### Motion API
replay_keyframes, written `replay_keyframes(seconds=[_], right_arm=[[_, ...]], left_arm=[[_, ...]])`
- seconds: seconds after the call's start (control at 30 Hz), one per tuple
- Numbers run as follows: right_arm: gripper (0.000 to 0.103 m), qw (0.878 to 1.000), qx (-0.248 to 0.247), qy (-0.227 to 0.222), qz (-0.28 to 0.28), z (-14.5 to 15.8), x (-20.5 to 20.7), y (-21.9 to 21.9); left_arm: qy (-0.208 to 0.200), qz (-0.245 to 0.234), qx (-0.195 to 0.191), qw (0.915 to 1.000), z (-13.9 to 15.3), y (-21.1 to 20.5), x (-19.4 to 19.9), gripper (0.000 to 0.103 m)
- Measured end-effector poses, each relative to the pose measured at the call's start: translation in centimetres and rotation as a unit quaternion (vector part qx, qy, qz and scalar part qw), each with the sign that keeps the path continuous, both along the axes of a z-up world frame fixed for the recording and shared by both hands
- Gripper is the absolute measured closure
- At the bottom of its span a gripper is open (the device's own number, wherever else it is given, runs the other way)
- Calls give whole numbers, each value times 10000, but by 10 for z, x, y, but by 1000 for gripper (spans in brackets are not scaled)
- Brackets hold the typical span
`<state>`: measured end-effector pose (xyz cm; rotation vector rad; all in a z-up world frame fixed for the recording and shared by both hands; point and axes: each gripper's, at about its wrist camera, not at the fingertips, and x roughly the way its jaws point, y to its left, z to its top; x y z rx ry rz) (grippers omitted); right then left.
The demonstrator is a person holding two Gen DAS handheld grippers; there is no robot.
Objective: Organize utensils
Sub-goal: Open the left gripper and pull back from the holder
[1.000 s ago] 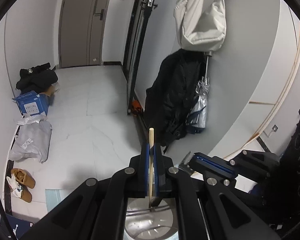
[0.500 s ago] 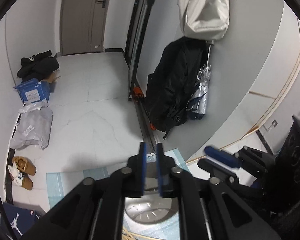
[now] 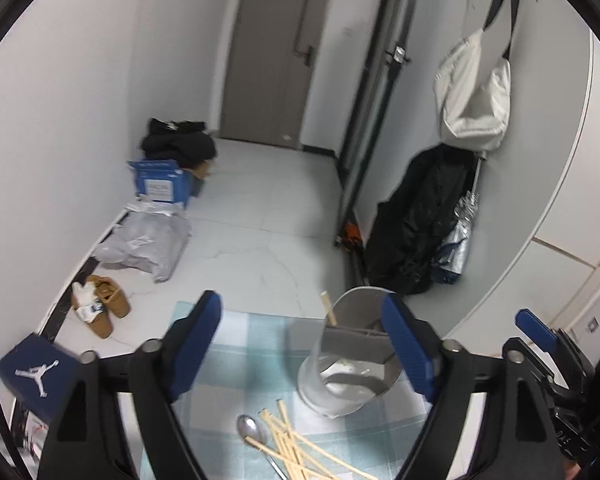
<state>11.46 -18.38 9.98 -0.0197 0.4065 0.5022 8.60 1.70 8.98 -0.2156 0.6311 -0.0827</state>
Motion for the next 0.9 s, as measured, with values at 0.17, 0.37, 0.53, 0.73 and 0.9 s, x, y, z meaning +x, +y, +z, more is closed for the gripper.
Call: replay_keyframes(seconds=[0.17, 0.37, 0.53, 0.73, 0.9], right_arm=[[37, 9997, 192, 66, -136, -4, -27, 6], [29, 9994, 233, 115, -209, -16, -53, 17], [24, 9989, 207, 275, -302, -33, -65, 25], [20, 9976, 79, 553, -400, -61, -68, 29], [19, 9950, -123, 889, -431, -83, -67, 33]], left_arm=[[-161, 438, -41, 9989, -3, 8, -26, 9], [-307, 582, -91, 9978, -17, 12, -48, 1], [-298, 643, -42, 9975, -36, 15, -60, 1], [-140, 718, 32, 9973, -64, 19, -72, 1], [291, 742, -86, 9968, -96, 24, -68, 1]])
